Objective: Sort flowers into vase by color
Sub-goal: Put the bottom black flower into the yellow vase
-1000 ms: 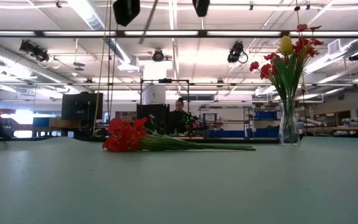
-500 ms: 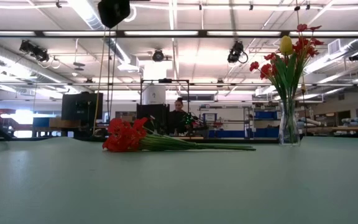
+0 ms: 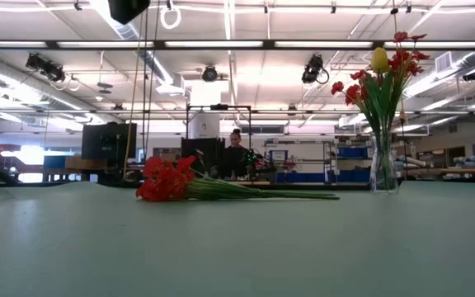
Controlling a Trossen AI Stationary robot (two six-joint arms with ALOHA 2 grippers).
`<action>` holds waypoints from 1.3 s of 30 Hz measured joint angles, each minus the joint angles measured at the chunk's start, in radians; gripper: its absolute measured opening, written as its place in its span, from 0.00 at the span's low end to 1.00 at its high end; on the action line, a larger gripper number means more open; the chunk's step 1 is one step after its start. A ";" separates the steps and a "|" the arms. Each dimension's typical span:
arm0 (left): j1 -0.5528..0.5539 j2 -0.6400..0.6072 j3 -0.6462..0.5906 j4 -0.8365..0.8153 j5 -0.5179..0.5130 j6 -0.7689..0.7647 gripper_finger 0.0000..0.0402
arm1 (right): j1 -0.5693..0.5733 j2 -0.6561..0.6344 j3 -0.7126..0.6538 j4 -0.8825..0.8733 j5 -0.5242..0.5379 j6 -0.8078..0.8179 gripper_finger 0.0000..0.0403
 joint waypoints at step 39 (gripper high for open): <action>-0.004 0.492 0.089 0.792 -0.095 -0.011 0.10 | 0.466 -0.077 -0.290 0.235 0.141 -0.172 0.04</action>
